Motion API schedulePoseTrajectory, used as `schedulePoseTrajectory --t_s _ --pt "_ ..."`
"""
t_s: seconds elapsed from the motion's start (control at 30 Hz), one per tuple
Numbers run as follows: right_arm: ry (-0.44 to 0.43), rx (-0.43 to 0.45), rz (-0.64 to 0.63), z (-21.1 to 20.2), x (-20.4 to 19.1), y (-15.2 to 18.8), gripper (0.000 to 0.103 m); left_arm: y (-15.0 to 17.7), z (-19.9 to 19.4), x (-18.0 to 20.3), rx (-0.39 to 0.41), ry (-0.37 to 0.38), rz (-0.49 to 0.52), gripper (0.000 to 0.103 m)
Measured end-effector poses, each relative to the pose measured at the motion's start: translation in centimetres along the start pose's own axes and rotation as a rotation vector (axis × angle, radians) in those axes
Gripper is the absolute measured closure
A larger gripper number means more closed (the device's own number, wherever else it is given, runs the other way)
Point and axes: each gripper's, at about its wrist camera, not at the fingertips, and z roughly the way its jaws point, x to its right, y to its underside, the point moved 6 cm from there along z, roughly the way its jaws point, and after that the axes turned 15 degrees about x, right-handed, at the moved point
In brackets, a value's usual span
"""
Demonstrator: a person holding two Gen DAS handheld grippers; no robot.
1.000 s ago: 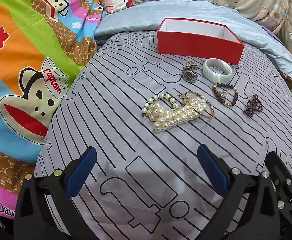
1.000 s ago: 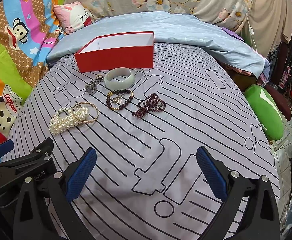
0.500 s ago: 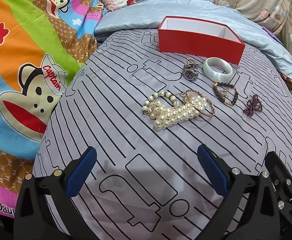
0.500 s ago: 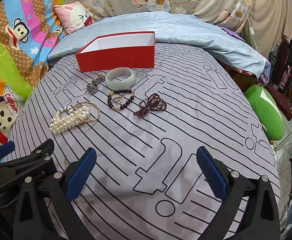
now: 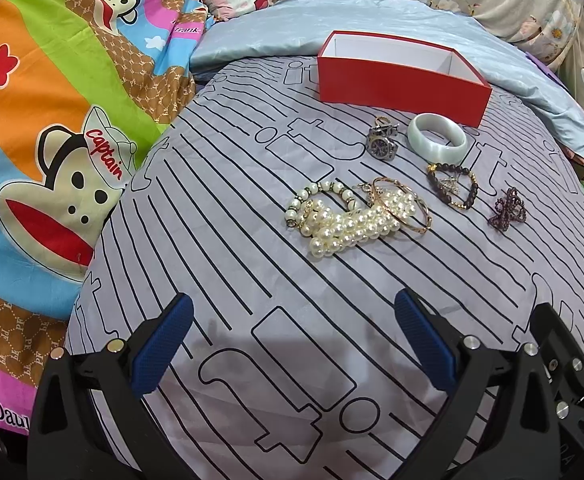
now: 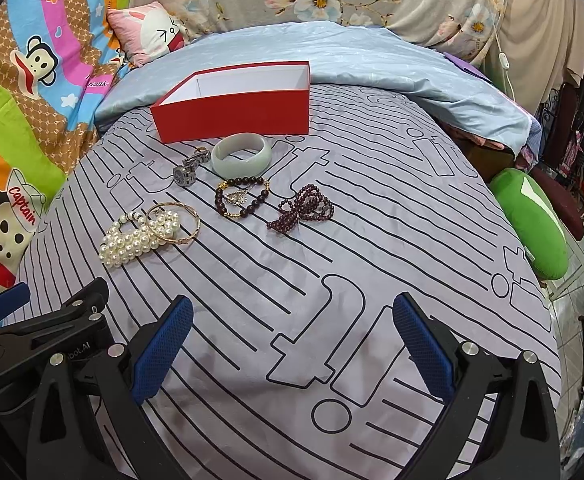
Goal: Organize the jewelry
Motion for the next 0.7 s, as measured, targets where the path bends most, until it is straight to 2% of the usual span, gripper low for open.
schedulePoseTrajectory --t_s 0.7 --pt "-0.001 -0.001 0.003 0.05 0.0 0.06 0.005 0.15 -0.01 -0.18 -0.003 0.0 -0.001 0.005"
